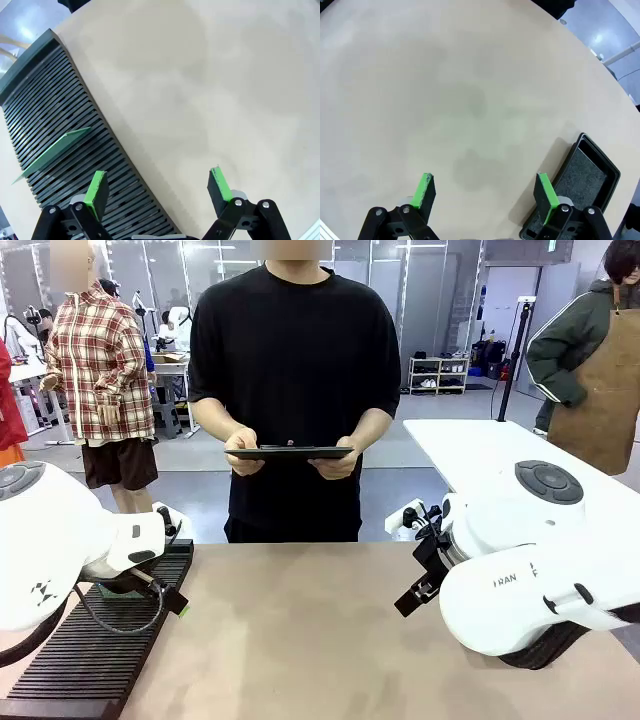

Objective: Inspect the PCB.
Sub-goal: Pick up the Blank PCB and present it to the human.

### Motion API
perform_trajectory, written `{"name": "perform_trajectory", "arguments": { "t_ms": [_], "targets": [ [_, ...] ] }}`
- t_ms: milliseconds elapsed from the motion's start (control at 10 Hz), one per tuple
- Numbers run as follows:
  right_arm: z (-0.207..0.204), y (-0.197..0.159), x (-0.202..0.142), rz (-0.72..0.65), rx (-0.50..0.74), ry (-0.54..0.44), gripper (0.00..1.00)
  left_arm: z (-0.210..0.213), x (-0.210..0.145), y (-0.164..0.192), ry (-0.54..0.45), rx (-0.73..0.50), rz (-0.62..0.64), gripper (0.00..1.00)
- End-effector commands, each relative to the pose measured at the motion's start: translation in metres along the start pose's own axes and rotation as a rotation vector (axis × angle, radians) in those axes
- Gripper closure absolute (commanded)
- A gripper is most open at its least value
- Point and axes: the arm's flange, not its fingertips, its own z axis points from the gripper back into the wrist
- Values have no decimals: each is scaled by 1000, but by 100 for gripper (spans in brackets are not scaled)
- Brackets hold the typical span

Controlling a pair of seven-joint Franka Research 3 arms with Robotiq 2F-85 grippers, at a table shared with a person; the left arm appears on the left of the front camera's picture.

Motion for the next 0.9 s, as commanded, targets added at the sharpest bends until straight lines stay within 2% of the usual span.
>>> {"name": "perform_trajectory", "arguments": {
  "t_ms": [0,800],
  "targets": [
    [0,0,0,0,0,0,0,0,0,-1,0,0,-1,0],
    [0,0,0,2,0,0,0,0,0,-1,0,0,-1,0]
  ]
}}
